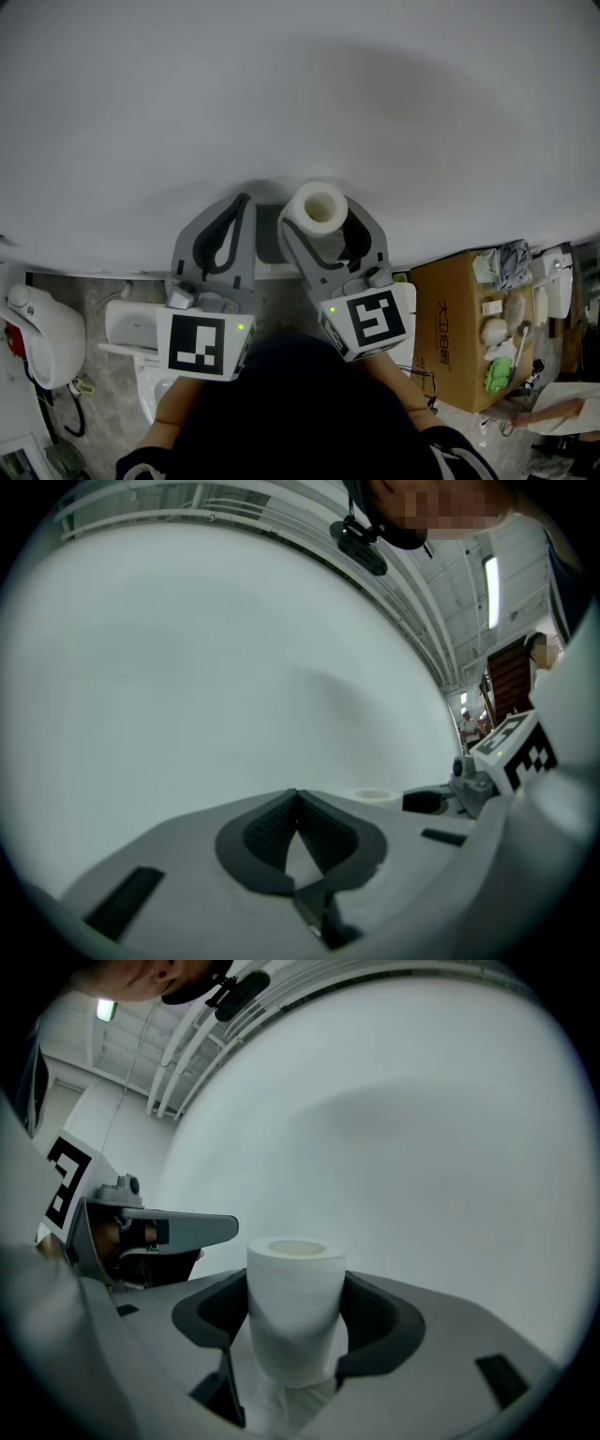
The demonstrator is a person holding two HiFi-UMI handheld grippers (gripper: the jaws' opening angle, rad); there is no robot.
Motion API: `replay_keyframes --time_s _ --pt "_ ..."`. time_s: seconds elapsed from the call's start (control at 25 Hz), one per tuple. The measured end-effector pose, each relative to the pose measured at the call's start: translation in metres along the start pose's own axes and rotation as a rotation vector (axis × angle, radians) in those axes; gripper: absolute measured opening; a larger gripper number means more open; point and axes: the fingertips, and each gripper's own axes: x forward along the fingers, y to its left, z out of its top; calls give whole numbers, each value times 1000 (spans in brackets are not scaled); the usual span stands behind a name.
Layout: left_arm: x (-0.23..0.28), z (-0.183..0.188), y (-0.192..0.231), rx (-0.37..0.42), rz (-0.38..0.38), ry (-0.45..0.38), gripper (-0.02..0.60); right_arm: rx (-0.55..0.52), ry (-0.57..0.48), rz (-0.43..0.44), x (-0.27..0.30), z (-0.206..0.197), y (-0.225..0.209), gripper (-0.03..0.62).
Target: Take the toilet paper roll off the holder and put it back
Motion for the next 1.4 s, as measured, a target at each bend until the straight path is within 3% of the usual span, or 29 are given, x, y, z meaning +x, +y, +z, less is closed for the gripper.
replay_keyframes --time_s 0.84,1.12,1.28,1.32,1.4 --pt "1 -4 -1 7 -15 -1 -2 -17 50 43 4 -11 10 332" --pt "4 6 -4 15 -30 -34 -2 -38 -51 3 -12 27 1 345" --pt "7 12 -7 7 -35 -38 -2 -56 -125 -71 -24 48 -14 342" --pt "8 14 -8 12 -36 -44 -2 -55 -145 -98 -28 53 -19 321" --pt "8 20 -9 23 -38 -55 -2 -39 -185 -153 -37 63 -33 102"
